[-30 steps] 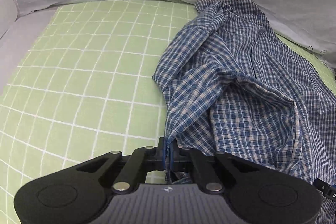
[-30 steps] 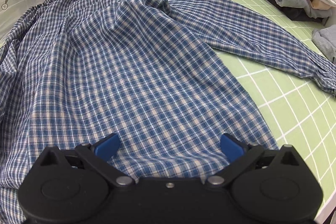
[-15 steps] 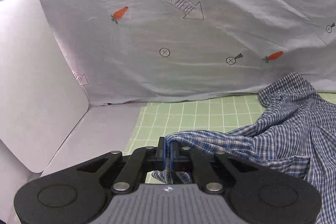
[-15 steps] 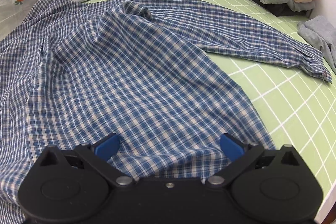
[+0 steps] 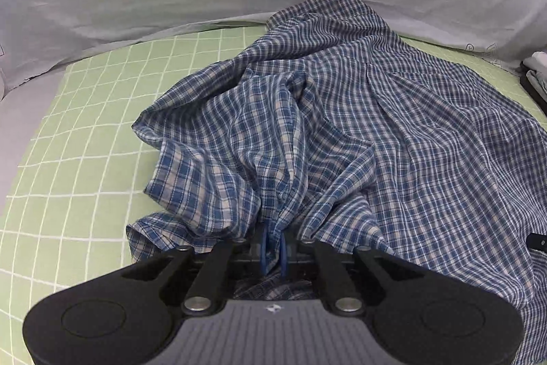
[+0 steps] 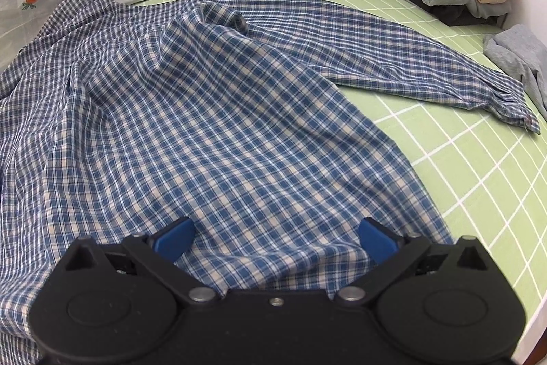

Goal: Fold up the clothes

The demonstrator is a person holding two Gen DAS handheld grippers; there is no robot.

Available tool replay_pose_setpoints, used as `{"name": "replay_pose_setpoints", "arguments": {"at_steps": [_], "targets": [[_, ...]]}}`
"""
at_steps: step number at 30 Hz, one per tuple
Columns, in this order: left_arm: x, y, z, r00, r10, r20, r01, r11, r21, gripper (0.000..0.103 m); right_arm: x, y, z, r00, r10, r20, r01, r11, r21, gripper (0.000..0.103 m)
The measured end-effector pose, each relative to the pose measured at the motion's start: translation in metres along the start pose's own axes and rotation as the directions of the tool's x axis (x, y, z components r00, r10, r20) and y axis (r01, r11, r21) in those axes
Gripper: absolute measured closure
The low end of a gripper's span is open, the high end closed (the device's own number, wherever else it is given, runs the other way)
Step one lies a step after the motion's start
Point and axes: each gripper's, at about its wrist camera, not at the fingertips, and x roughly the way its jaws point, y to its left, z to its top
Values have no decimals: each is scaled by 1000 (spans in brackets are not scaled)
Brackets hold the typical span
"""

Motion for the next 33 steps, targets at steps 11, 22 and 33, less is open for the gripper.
{"name": "replay_pose_setpoints", "arguments": {"at_steps": [11,22,33], "targets": [[-88,38,-1,984,55,166,-33,991,-133,27,4,1,3,1000,26,13,-25,999,-37,0],[-19,47,-20,996,86,-16,-87,957,-276,28,7,4,4,999,32,24,-31,998,-50,0],[0,63,1,937,350,4,-346,929,-133,103,6,8,2,1000,10,25,-9,1000,-17,0]]}}
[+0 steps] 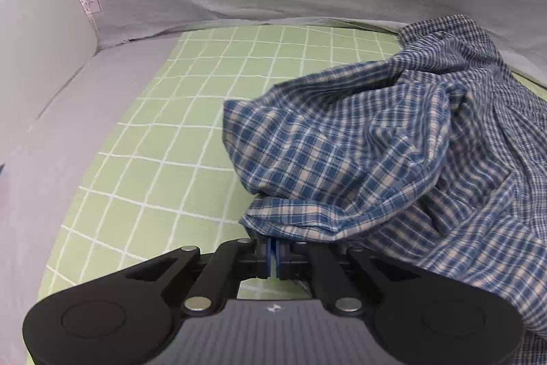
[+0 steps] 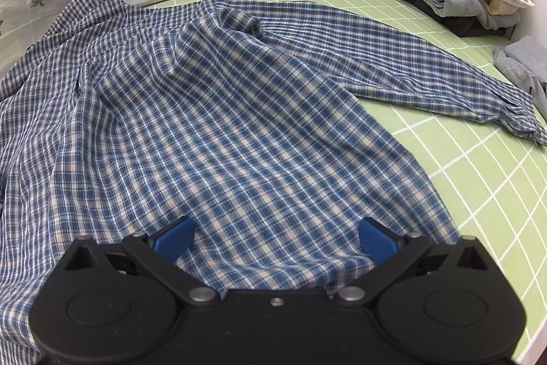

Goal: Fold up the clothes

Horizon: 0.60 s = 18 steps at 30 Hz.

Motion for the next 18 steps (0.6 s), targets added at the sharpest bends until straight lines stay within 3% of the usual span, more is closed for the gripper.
{"name": "replay_pose_setpoints", "arguments": {"at_steps": [3,6,8,9,12,14,15,18], "targets": [[-8,22,22,982,153,113,-158,987,35,103,0,1,0,1000,-13,3,13,1000,20,0],[-14,54,53,928,291,234,-306,951,32,103,0,5,-2,999,-33,8,33,998,48,0],[-16,78,74,891,351,288,-368,930,6,103,-1,6,-3,999,-46,5,45,997,67,0],[-16,90,84,889,351,294,-367,930,-2,103,-1,7,-3,999,-52,5,52,996,76,0],[-14,112,95,938,211,276,-216,976,-12,98,-1,11,-5,997,-72,9,71,992,103,0],[-6,111,88,975,83,206,-85,996,-1,90,-2,14,-6,996,-83,11,81,990,117,0],[-1,106,80,986,33,163,-33,999,1,82,-2,15,-6,996,-87,10,86,989,122,0],[11,85,49,997,-49,52,49,999,3,77,-2,18,-6,995,-95,6,94,987,132,0]]}}
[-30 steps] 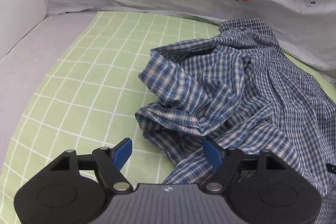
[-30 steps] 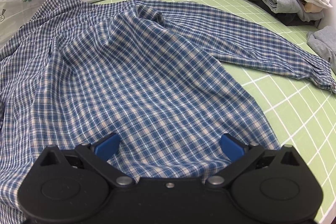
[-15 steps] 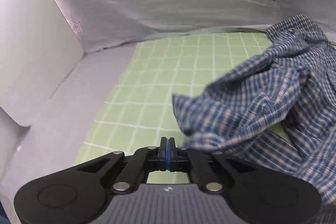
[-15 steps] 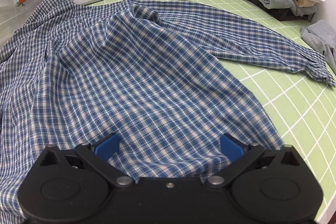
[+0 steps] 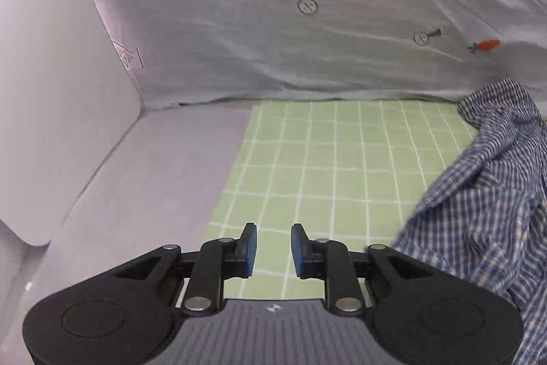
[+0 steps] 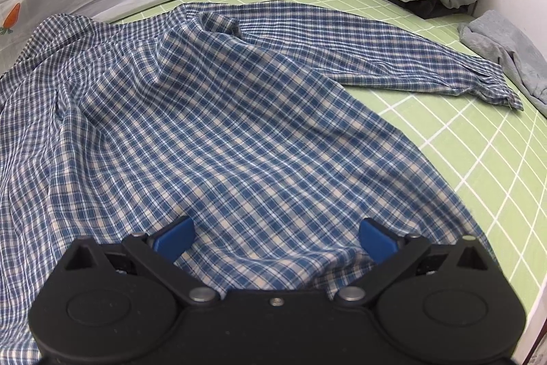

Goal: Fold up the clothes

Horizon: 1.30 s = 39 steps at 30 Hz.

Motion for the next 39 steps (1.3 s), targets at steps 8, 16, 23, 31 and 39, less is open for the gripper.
{"name": "replay_pose_setpoints", "arguments": {"at_steps": [8,16,23,31,39], "targets": [[9,-30,-59,940,-279,-198,235,947,-220,61,-1,5,-3,1000,-5,7,5,1000,5,0],[14,-53,-57,920,-347,-181,294,918,-264,55,-1,6,-2,1000,2,7,-2,1000,-1,0],[10,-76,-58,963,-217,-161,209,976,-70,98,-1,5,-4,1000,2,20,-2,1000,-1,0],[24,-33,-49,994,19,-109,-23,999,-29,100,0,4,-3,1000,1,22,-1,1000,-2,0],[59,77,-15,936,350,-40,-352,923,-156,99,1,4,-4,1000,1,27,-1,1000,-2,0]]}}
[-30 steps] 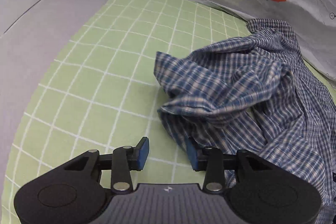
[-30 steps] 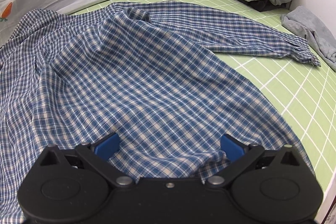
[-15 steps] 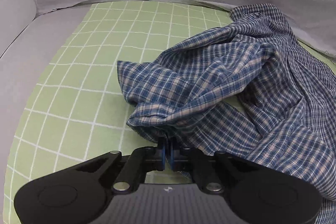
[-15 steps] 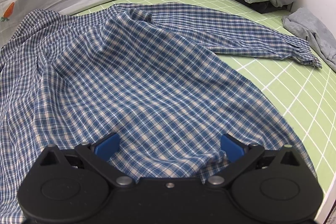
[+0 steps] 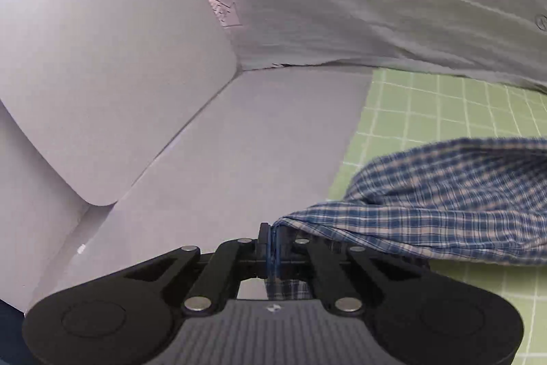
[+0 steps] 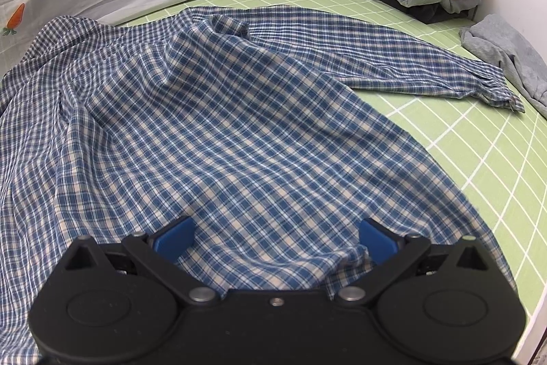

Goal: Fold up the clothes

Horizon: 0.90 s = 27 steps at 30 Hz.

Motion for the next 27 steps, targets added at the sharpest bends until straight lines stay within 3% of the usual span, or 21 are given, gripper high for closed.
{"name": "replay_pose_setpoints", "arguments": {"at_steps": [4,6,8,9,11,13,14,15,16,17,19,22,25,27], "targets": [[-5,8,11,990,136,42,-135,991,-23,93,0,-1,0,1000,0,3,0,1000,0,0],[-15,11,4,998,59,31,-58,997,-41,73,1,-2,0,1000,1,4,-1,1000,-2,0],[-30,12,-9,996,-93,10,94,993,-74,66,1,-3,1,1000,5,3,-5,1000,-7,0],[-39,10,-18,984,-179,-2,178,981,-78,64,1,-5,2,1000,11,1,-11,1000,-12,0],[-57,2,-40,935,-353,-34,351,934,-61,58,1,-6,3,1000,26,-13,-26,999,-30,0],[-74,-9,-62,850,-522,-75,519,853,-51,52,-1,-9,5,998,47,-29,-49,997,-53,0],[-83,-14,-75,804,-588,-93,585,809,-54,50,-3,-12,4,998,61,-24,-63,996,-66,0],[-91,-18,-87,775,-624,-102,622,781,-55,48,-8,-15,3,997,75,-10,-75,994,-77,0],[-99,-21,-97,758,-643,-107,642,765,-50,46,-16,-18,1,996,87,28,-85,993,-87,0],[-107,-24,-106,749,-653,-109,653,756,-39,43,-23,-22,-1,994,96,59,-90,991,-94,0],[-122,-31,-122,749,-654,-107,657,754,-12,40,-34,-36,-4,992,88,88,-79,992,-102,0],[-134,-34,-135,728,-675,-118,679,734,-9,36,-46,-62,-6,991,55,119,-38,990,-138,0],[-140,-35,-146,734,-666,-134,670,742,-20,32,-45,-87,-9,995,12,94,1,990,-138,0],[-141,-39,-152,750,-646,-143,652,758,-4,32,-42,-101,-12,998,5,60,1,994,-110,2]]}}
